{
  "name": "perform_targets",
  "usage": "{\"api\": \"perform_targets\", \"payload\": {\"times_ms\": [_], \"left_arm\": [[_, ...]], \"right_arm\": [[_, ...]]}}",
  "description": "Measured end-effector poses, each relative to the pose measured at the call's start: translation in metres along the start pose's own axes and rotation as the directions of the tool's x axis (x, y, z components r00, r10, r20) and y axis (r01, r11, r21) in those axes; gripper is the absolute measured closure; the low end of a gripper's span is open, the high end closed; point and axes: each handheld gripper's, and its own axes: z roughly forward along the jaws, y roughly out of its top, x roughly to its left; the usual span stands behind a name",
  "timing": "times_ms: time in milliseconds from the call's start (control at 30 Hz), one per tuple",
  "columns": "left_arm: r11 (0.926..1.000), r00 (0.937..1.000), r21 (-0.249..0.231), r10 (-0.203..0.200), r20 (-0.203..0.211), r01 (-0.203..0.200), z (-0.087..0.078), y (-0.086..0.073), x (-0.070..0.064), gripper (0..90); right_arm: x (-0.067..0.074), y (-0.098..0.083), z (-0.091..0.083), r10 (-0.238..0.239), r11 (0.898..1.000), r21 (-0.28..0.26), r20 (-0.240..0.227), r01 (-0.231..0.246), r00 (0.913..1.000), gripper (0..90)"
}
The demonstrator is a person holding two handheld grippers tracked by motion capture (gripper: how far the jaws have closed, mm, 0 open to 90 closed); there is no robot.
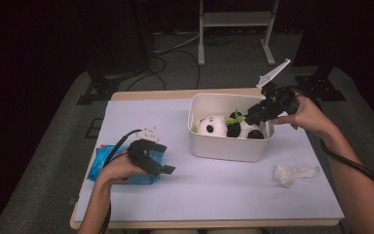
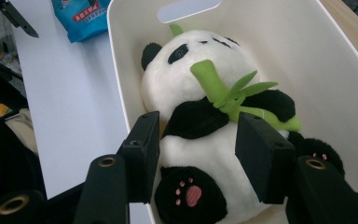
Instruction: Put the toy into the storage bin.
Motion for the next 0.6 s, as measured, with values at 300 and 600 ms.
{"api": "perform_targets", "payload": {"times_ms": [300,600], "left_arm": [[1.0,1.0,0.0,0.005,0.004,-0.005,0.002,0.001,-0.001,7.5],[1.0,1.0,-0.007,-0.003,0.001,0.003,0.001,0.0,0.0,7.4]], "right_arm": [[0.004,-0.017,-0.014,0.038,0.999,-0.016,0.017,-0.038,0.9991,47.7],[0.006,-0.04,-0.025,0.074,0.996,-0.043,0.022,-0.073,0.997,47.2]]}}
